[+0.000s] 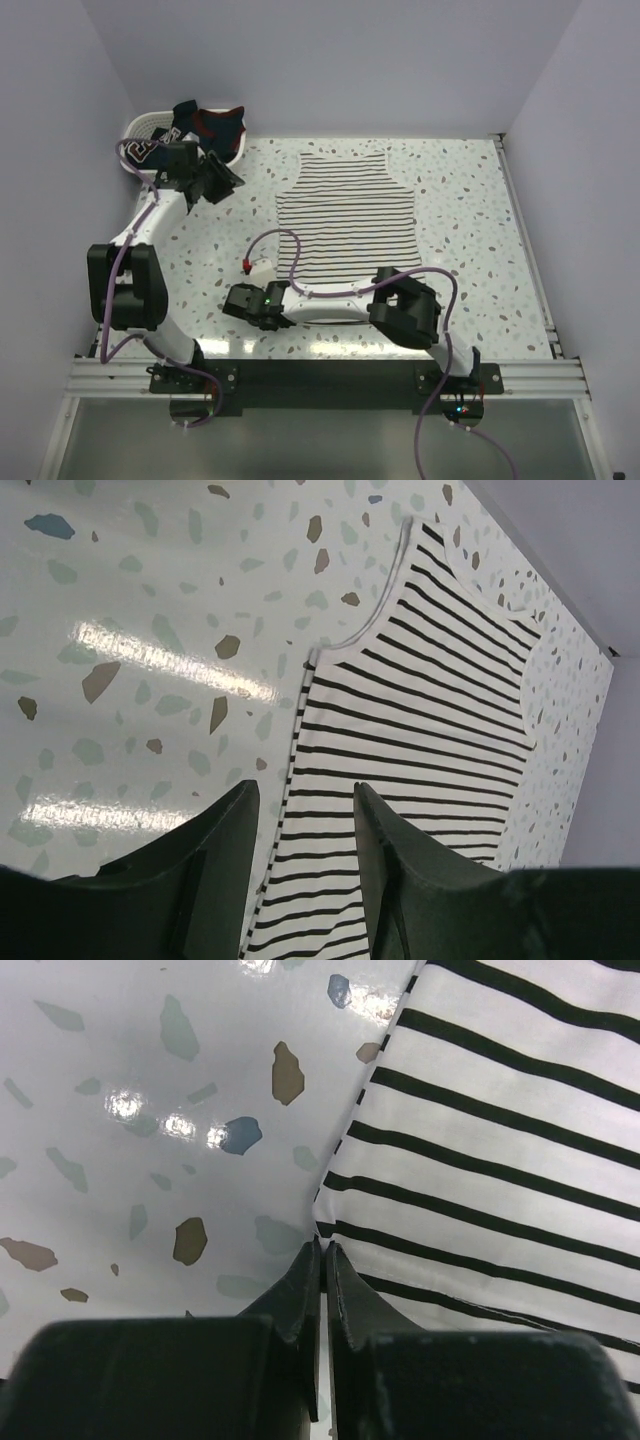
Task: Fold and stack the tank tops
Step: Fold the tank top
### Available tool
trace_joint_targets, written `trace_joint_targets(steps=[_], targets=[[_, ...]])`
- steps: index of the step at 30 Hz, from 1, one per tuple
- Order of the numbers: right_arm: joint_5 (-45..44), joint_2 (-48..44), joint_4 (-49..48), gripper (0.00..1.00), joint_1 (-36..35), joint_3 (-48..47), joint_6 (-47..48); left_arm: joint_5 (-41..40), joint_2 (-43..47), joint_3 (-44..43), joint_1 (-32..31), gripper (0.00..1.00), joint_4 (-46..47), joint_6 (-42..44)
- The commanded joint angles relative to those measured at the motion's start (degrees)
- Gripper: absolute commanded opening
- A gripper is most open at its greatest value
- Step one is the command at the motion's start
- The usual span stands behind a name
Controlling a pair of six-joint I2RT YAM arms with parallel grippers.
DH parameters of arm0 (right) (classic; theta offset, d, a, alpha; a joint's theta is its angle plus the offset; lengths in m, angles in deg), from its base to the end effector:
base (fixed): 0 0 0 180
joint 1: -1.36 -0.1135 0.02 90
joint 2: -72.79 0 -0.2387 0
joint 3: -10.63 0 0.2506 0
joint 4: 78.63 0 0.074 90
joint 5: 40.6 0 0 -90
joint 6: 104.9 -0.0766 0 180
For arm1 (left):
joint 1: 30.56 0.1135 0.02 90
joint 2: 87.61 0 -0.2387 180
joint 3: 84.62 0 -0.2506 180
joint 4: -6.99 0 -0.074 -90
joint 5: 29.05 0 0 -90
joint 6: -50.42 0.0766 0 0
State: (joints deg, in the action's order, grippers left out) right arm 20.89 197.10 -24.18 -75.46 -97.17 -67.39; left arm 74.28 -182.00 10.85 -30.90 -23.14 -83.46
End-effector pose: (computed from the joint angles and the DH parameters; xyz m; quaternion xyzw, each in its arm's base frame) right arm 0.1361 0.4210 0.1059 -0.1616 0.9430 0.0409 0.2881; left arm 0.3989 -0.0200 0.2131 -0.2883 0.8541 -0.2555 0.3494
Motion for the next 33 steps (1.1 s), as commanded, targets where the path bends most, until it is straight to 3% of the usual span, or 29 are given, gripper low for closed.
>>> trace_joint_targets(steps=[1, 7, 13, 20, 26, 33], targets=[[2.83, -3.45, -3.05, 0.00, -0.18, 4.47, -0.95, 2.67, 0.26, 2.64, 0.34, 0.48, 4.83, 0.46], [11.98, -15.75, -13.87, 0.00, -0.18, 18.70, 0.90, 2.50, 0.52, 8.62, -4.13, 0.51, 7.39, 0.46], [13.48, -25.51, -14.50, 0.00, -0.18, 27.32, -1.74, 1.80, -2.02, 14.60, -7.83, 0.51, 12.23, -2.09], [13.57, -27.72, -13.79, 0.00, -0.18, 28.74, -2.62, 0.83, -9.93, 10.84, -10.47, 0.51, 15.39, -3.05], [13.75, -28.51, -13.53, 0.00, -0.18, 28.82, -3.14, -4.07, -16.26, 3.36, -10.91, 0.49, 10.48, -0.78], [14.10, -29.21, -13.44, 0.00, -0.18, 28.91, -3.15, -7.96, -19.78, 0.36, -11.61, 0.43, 6.96, 1.16]])
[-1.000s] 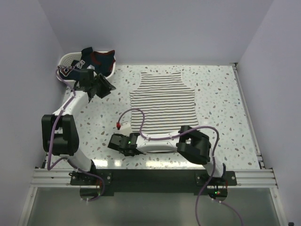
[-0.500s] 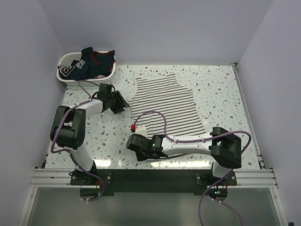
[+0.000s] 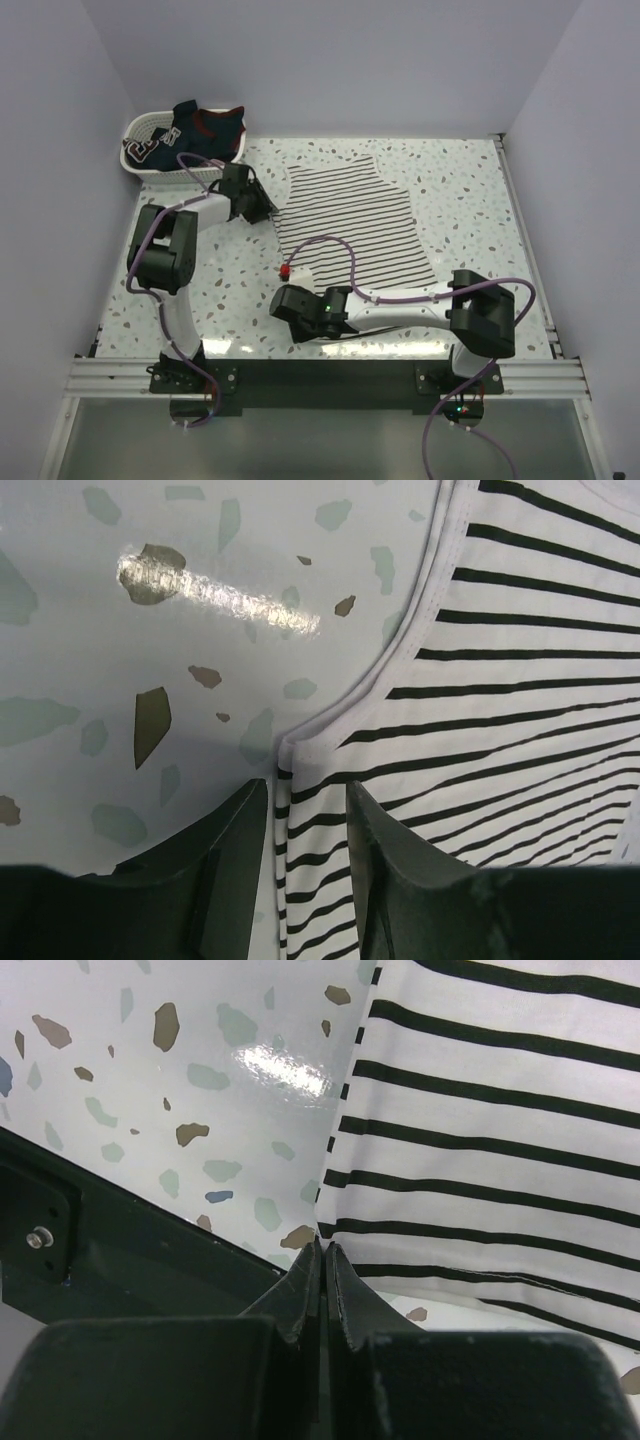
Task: Fold and stack the tank tops
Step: Fold the tank top
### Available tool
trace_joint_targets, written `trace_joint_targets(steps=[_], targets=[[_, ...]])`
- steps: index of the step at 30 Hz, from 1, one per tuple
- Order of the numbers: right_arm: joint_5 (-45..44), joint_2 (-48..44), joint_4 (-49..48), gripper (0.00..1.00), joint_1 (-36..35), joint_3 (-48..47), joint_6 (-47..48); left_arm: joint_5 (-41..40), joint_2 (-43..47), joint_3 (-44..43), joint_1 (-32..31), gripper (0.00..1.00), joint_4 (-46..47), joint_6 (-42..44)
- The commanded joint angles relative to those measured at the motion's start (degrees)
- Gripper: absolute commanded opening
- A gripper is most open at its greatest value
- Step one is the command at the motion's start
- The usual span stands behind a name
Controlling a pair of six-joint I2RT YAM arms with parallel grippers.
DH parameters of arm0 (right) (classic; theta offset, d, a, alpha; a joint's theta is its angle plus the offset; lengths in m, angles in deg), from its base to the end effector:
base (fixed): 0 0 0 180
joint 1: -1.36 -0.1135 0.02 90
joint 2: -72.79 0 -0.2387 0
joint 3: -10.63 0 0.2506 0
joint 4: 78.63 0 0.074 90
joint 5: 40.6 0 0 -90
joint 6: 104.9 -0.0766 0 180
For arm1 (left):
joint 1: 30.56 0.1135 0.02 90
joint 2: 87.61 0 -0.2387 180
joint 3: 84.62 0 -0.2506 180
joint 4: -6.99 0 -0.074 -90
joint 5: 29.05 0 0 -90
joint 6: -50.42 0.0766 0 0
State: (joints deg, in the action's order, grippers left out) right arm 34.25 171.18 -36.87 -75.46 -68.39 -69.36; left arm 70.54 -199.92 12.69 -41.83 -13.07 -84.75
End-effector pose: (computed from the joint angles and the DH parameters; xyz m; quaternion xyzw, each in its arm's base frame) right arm 0.1022 0.3486 0.1370 -0.1539 0.9481 0.1724 0.2182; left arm 0.4145 -0.0956 0.0965 -0.2452 0.9032 -0.2315 0.2655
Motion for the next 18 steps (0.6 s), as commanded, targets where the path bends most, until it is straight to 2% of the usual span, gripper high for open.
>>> trace_joint_targets(steps=[1, 6, 10, 12, 16, 18], targets=[[0.66, -3.38, -0.74, 0.00, -0.18, 0.21, -1.18, -4.40, -2.03, -1.39, -0.69, 0.42, -3.03, 2.54], [0.65, -3.64, -0.48, 0.00, -0.26, 0.22, -1.18, -4.75, -3.09, -1.74, -1.12, 0.33, -3.03, 3.15], [0.48, -3.73, -0.48, 0.00, -0.18, 0.83, -1.27, -5.28, -3.61, -3.05, -1.13, 0.18, -3.82, 3.33], [0.74, -3.73, -0.92, 0.00, -0.18, 1.01, -1.35, -5.89, -3.61, -3.76, -1.13, 0.14, -4.70, 3.68], [2.31, -2.50, -3.10, 0.00, -0.18, 1.09, -1.35, -9.14, -3.00, -7.61, -1.04, 0.03, -7.86, 4.65], [3.99, -0.84, -5.12, 0.00, -0.26, 1.01, -1.35, -12.04, -1.69, -8.33, -0.78, 0.01, -9.36, 5.00]])
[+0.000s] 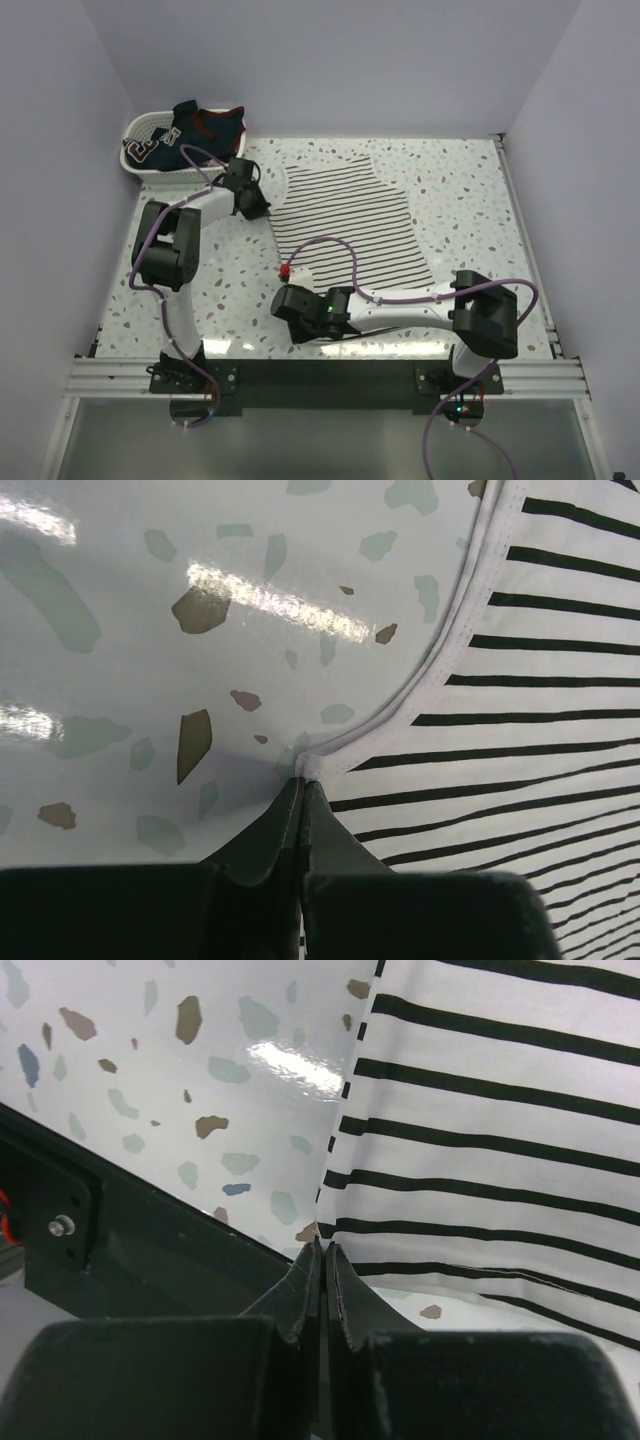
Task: Fold and stack the tank tops
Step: Fold the tank top
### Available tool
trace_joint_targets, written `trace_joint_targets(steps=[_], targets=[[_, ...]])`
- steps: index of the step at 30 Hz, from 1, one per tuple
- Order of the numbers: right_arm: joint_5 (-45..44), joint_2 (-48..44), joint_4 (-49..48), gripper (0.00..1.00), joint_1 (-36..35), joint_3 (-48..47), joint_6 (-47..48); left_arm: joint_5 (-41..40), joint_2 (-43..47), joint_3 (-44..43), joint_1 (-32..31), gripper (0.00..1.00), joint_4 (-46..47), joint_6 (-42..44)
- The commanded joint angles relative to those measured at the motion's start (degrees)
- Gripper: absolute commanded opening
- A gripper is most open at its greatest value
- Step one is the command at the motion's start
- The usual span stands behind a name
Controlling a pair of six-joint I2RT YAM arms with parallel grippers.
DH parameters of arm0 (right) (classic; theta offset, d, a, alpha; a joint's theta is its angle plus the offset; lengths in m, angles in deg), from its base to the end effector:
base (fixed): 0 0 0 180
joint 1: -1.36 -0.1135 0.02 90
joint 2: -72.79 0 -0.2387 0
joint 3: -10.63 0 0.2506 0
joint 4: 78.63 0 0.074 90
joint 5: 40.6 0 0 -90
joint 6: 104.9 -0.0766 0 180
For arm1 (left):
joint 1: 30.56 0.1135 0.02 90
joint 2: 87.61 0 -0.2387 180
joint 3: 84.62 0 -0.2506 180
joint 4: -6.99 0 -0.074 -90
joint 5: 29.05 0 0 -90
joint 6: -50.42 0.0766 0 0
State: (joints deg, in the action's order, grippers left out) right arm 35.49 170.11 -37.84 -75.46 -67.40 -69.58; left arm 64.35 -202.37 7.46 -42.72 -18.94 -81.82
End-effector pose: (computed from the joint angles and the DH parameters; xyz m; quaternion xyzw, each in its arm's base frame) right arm 0.1002 0.3472 0.1389 -0.1535 0.9472 0.1856 0.2119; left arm 0.4239 -0.0960 0.0973 -0.2367 0.9173 -0.1709 0.2709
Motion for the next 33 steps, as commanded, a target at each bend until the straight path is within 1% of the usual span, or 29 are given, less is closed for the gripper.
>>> trace_joint_targets(steps=[1, 6, 10, 13, 16, 22, 33], targets=[[4.05, 0.85, -4.78, 0.00, -0.44, -0.50, -1.14, -6.73, 1.37, -3.45, 0.30, 0.00, -3.74, 2.16], [7.40, 7.52, -6.54, 0.00, -1.67, -5.59, -0.70, -9.90, 4.10, -3.89, 3.02, 0.00, -5.23, 2.77], [11.18, 11.13, -9.71, 0.00, -1.93, -9.89, -0.79, -11.66, 4.19, -6.44, 4.60, 0.00, -8.13, 4.18], [11.98, 11.76, -8.84, 0.00, -1.93, -12.62, -0.08, -12.36, 4.81, -8.19, 4.69, 0.00, -9.28, 4.53], [10.93, 10.01, -7.78, 0.00, -1.58, -13.34, 0.62, -11.58, 5.95, -9.69, 4.52, 0.00, -9.28, 4.10], [10.22, 5.61, -8.65, 0.00, -0.18, -8.69, -0.08, -8.85, 5.78, -13.47, 2.85, 0.00, -10.16, 2.52], [7.41, -5.29, -11.12, 0.00, 2.11, 4.06, -2.89, -8.41, 0.86, -19.19, -4.71, 0.00, -10.42, -0.04]])
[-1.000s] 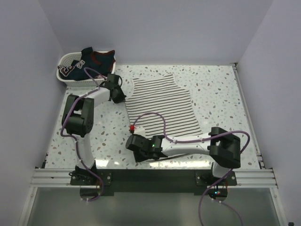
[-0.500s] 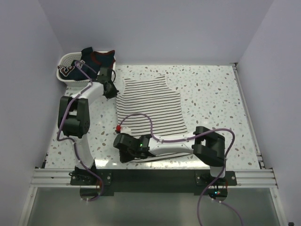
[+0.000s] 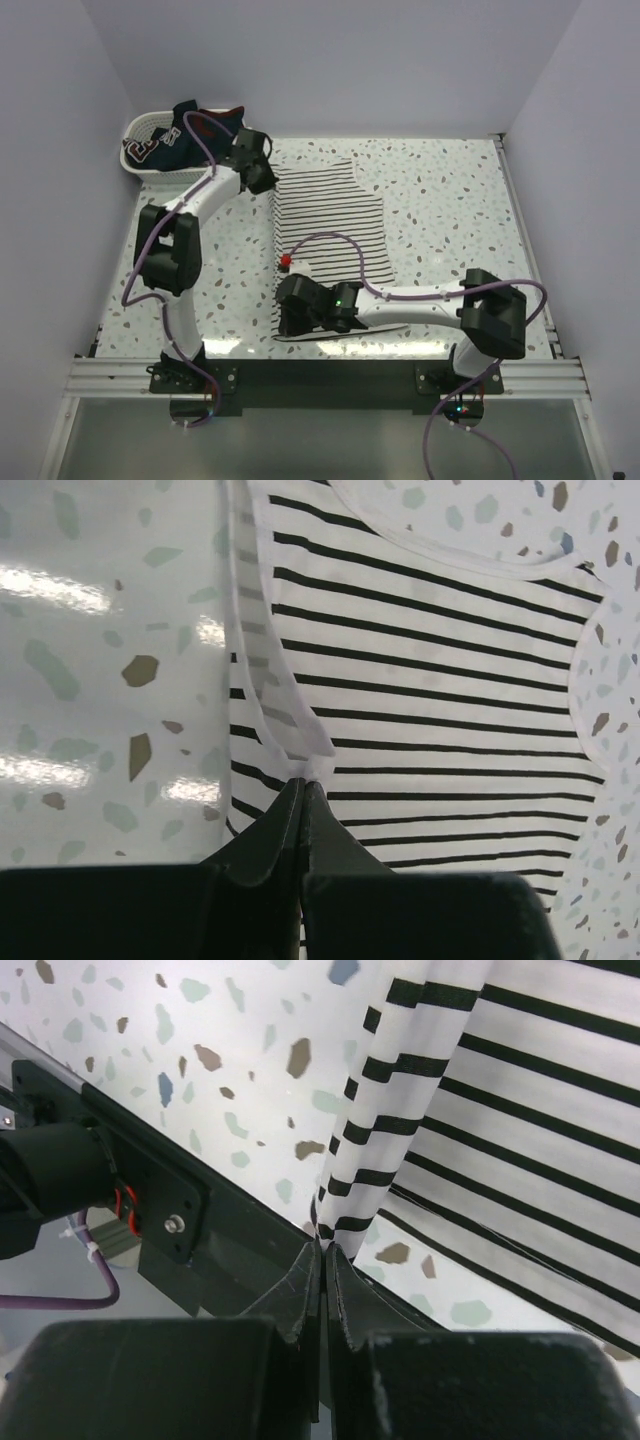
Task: Fold and stack the tank tops
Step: Fold the tank top
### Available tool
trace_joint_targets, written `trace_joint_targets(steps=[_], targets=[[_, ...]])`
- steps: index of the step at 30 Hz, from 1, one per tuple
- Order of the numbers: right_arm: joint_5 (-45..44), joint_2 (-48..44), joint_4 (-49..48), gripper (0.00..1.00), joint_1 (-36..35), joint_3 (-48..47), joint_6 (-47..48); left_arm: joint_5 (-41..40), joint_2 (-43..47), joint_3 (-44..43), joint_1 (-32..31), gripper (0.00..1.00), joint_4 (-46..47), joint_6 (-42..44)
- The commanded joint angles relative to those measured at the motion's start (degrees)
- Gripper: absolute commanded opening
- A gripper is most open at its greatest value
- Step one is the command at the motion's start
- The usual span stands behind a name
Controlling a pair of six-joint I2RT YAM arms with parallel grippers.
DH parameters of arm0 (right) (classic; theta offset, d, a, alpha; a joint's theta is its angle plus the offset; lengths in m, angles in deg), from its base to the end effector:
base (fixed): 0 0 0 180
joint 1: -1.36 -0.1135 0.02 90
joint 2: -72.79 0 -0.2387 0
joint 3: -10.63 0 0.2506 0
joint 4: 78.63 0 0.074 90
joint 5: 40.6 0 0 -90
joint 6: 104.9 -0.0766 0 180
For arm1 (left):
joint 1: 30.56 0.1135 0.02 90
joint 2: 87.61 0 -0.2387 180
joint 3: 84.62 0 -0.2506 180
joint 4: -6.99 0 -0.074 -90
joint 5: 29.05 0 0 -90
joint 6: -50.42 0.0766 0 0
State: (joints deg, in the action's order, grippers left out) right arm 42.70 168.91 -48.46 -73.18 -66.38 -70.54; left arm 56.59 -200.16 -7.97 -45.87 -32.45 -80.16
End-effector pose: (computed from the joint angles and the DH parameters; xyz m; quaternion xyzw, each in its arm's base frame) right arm 0.1099 0.3640 0.1551 -0.1336 0.9266 0.2919 0.1960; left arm 0.4436 -0.1154 0.1810 -0.2176 0.9093 -0.1339 0.3284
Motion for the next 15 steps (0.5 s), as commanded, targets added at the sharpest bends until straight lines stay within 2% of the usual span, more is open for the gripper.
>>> trace_joint_targets(steps=[1, 15], targets=[[-0.07, -4.79, -0.50, 0.00, 0.01, 3.82, -2.45, -0.65, -1.88, -4.19, -2.09, 0.00, 3.00, -1.96], [-3.76, -13.06, -0.58, 0.00, 2.03, 15.95, -5.53, -1.35, -8.20, -8.24, -8.07, 0.00, 2.99, -3.81]])
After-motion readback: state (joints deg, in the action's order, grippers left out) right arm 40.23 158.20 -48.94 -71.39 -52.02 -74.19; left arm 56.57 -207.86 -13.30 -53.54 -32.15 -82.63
